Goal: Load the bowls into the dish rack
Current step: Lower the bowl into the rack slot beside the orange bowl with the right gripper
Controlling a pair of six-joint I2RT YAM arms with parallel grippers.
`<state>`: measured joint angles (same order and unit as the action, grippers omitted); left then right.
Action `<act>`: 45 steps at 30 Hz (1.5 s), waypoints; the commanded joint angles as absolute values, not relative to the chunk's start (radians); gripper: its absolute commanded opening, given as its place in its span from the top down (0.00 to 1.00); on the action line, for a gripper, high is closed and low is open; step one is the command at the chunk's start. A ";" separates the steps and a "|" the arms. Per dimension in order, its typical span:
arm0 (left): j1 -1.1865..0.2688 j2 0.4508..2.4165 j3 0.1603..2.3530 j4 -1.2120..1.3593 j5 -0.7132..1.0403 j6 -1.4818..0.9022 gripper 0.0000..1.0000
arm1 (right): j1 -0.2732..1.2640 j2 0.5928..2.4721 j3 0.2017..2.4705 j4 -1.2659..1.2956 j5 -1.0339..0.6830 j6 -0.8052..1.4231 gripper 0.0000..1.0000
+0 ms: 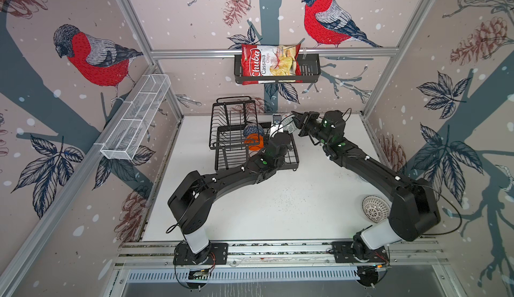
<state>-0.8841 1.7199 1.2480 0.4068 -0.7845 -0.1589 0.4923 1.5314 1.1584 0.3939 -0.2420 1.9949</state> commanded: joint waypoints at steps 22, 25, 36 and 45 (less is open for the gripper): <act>-0.893 1.685 1.264 0.466 -0.708 -0.136 0.70 | 0.486 1.550 1.189 0.386 -0.234 1.840 1.00; -0.891 1.673 1.259 0.448 -0.713 -0.151 0.61 | 0.477 1.545 1.176 0.411 -0.223 1.824 1.00; -0.893 1.593 1.248 0.338 -0.719 -0.215 0.31 | 0.443 1.534 1.114 0.507 -0.209 1.756 1.00; -0.833 1.513 1.330 0.140 -0.640 -0.308 0.02 | 0.456 1.547 0.993 0.752 -0.183 1.675 1.00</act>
